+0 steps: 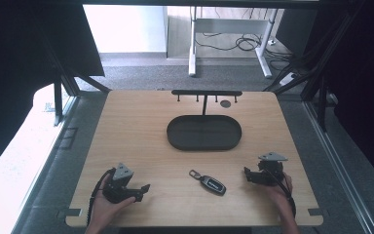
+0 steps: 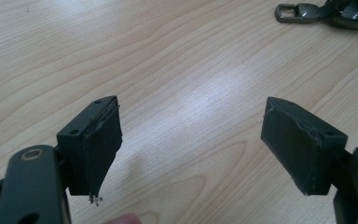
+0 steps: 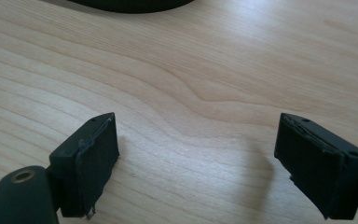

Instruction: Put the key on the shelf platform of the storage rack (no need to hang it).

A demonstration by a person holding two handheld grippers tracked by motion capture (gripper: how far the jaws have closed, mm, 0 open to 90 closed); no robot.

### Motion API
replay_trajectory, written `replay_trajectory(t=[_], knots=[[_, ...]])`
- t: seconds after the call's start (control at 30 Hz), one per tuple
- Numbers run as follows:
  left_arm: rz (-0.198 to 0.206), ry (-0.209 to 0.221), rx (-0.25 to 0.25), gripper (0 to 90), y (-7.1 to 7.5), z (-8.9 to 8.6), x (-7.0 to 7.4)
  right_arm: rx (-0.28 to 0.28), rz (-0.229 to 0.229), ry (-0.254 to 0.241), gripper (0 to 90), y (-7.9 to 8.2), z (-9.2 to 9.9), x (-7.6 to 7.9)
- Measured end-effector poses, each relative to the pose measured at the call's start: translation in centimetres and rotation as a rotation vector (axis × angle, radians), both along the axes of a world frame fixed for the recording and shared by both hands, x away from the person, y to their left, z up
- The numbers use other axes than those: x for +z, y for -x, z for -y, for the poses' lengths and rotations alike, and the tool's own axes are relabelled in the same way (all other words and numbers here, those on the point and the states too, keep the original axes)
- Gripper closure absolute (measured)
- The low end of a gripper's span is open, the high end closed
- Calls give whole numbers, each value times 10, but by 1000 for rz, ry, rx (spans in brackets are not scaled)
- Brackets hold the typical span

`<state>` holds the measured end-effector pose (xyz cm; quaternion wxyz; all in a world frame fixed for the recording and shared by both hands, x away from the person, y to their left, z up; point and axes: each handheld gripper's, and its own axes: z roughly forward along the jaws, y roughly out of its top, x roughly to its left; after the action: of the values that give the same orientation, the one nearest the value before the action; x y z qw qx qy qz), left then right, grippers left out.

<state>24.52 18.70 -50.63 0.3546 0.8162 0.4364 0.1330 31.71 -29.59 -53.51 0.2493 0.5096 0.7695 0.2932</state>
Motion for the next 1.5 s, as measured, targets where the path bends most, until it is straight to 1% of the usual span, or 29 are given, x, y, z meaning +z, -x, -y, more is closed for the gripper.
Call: replay_trajectory(t=[0.03, 0.1, 0.13, 0.3, 0.47, 0.53, 0.67, 0.8, 1.03, 1.23, 1.33, 1.4, 1.43, 1.5], knots=[[-1, -1, 2, 207, 0, 0, 0, -4, 8, 2, 142, 0, 1, 1], [-3, -3, 3, 207, 0, 0, -1, -12, 13, -17, 152, 1, 2, 3], [-3, -3, 3, 207, 0, 0, -1, -12, 13, -17, 152, 1, 2, 3], [-4, -12, -7, 207, 0, 2, -1, 0, -1, -32, 175, 2, 5, 3], [-5, -12, -12, 206, 0, 2, -1, 6, -3, -24, 185, 2, 3, 2], [-9, -14, -10, 206, 0, 2, -2, 0, -4, -5, 180, 2, 2, 0], [-8, -17, -12, 207, 0, 2, -3, -12, -2, -2, 182, 2, 2, 0], [-10, -36, -17, 206, -1, 4, -5, -18, -10, -8, 180, 2, 3, 0], [-8, -41, -25, 203, -1, 5, -5, 9, -11, -15, 205, 3, 1, 2], [-7, -42, -17, 202, -1, 5, -7, 44, -12, -32, 232, 5, -2, 5], [-11, -48, -12, 201, -2, 5, -8, 67, -15, -31, 246, 6, -4, 6], [-11, -54, -13, 202, -2, 4, -8, 72, -18, -31, 250, 6, -5, 6], [-6, -53, -14, 202, -1, 5, -7, 90, -22, -26, 255, 6, -7, 7], [5, -50, -20, 201, -1, 6, -6, 99, -26, -24, 256, 7, -9, 7]])
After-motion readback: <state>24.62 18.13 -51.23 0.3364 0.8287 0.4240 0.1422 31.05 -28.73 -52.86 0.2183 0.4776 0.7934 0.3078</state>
